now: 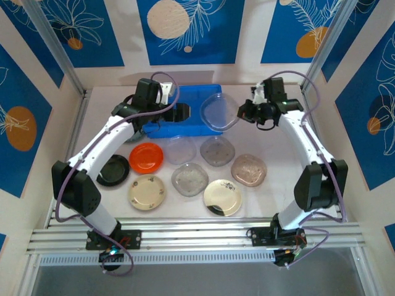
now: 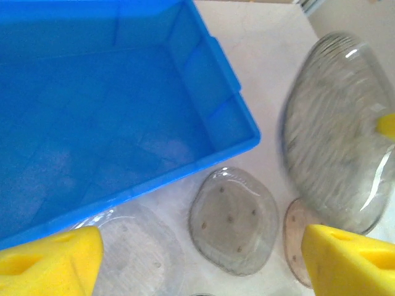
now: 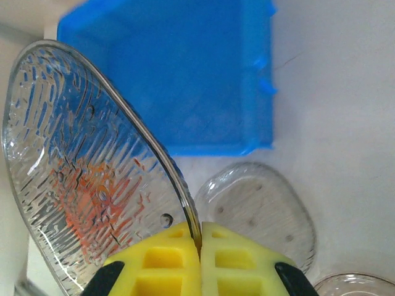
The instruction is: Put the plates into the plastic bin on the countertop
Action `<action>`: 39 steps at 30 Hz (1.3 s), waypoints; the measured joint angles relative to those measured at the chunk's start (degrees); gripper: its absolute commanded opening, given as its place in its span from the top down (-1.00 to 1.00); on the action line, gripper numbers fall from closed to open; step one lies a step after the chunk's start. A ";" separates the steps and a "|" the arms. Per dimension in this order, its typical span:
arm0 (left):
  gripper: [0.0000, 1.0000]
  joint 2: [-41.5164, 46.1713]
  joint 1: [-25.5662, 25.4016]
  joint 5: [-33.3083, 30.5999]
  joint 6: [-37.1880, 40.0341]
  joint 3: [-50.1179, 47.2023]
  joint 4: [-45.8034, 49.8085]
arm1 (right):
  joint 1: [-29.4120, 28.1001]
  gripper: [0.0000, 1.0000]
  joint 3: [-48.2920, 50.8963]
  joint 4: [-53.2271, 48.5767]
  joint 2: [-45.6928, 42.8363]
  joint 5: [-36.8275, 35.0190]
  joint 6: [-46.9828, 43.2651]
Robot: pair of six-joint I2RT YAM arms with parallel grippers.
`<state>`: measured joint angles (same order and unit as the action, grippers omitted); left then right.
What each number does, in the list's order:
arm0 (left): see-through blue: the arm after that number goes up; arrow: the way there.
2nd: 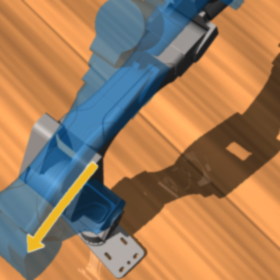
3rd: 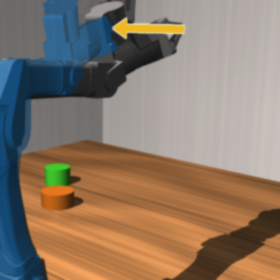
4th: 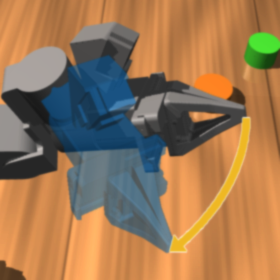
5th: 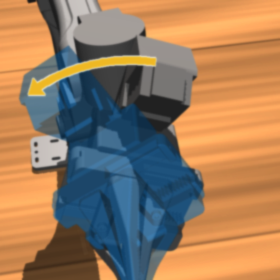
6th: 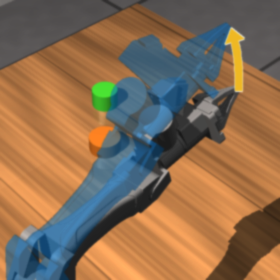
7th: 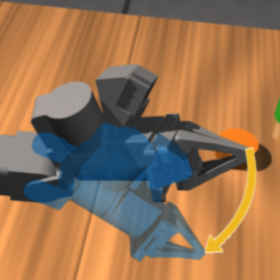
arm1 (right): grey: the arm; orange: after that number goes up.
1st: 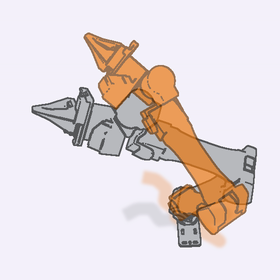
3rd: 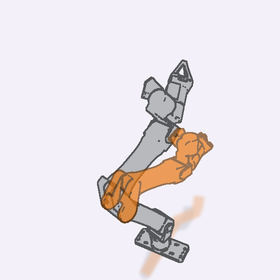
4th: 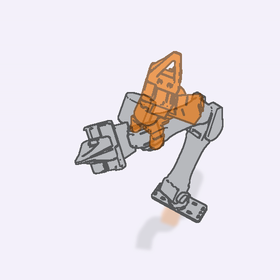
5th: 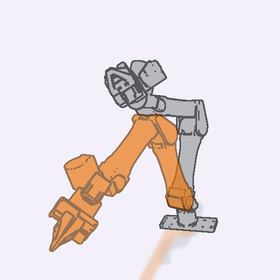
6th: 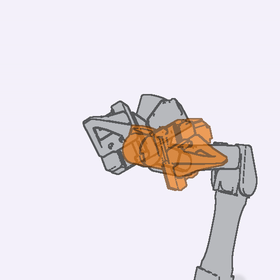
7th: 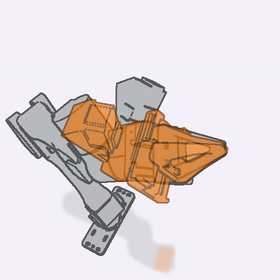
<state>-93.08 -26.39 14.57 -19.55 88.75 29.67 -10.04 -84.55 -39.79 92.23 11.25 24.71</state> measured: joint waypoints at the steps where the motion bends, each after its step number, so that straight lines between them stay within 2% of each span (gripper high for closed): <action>1: -0.52 -0.33 0.00 0.94 0.52 0.42 -0.02 | -1.36 1.00 -1.01 -1.25 1.20 0.39 -1.33; 7: -0.30 -2.40 0.00 4.35 2.12 0.87 1.33 | -6.54 1.00 -3.19 -5.33 4.55 2.67 -6.01; 13: -0.07 -3.04 0.00 6.51 2.23 -0.07 1.68 | -6.91 1.00 -5.51 -6.80 5.20 4.59 -8.22; 16: 0.20 -3.21 0.00 7.08 2.08 -0.57 1.62 | -7.30 1.00 -5.79 -6.97 5.40 5.03 -8.57; 18: 0.26 -3.50 0.00 7.32 1.92 -0.76 1.62 | -7.65 1.00 -6.14 -7.17 5.64 5.16 -8.57; 21: 0.47 -4.09 0.00 7.54 1.84 -0.90 1.64 | -8.26 1.00 -6.86 -7.43 5.88 5.31 -8.57; 24: 0.81 -4.57 0.00 7.69 1.62 -0.90 1.62 | -8.57 1.00 -7.54 -7.39 5.88 5.31 -8.55; 25: 1.00 -4.68 0.00 7.76 1.29 -0.90 1.66 | -8.68 1.00 -7.69 -7.41 5.88 5.11 -8.52; 27: 1.00 -4.76 0.00 8.11 1.55 -0.85 1.53 | -8.63 0.99 -7.82 -7.48 6.10 4.74 -8.35; 28: 1.00 -4.79 -0.04 8.09 1.64 -0.85 1.33 | -8.57 0.74 -8.20 -7.63 6.43 4.42 -8.11; 30: 1.00 -5.01 -0.04 7.72 1.42 -0.83 1.14 | -8.59 0.09 -9.05 -7.85 7.15 3.87 -7.23; 32: 1.00 -5.92 -0.04 6.27 0.66 -0.33 1.57 | -8.31 -0.27 -9.86 -7.50 7.45 2.60 -5.75; 34: 1.00 -7.52 -0.02 4.81 -0.17 0.98 1.70 | -7.72 -0.36 -10.45 -7.13 7.32 0.52 -3.85; 39: 1.00 -14.08 0.57 1.14 -4.20 7.91 1.70 | -3.67 -0.34 -10.67 -4.70 5.57 -5.49 0.66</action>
<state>-107.15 -25.82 15.70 -23.75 96.66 31.38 -13.72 -95.22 -44.49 97.80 5.76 25.36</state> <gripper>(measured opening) 0.073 0.676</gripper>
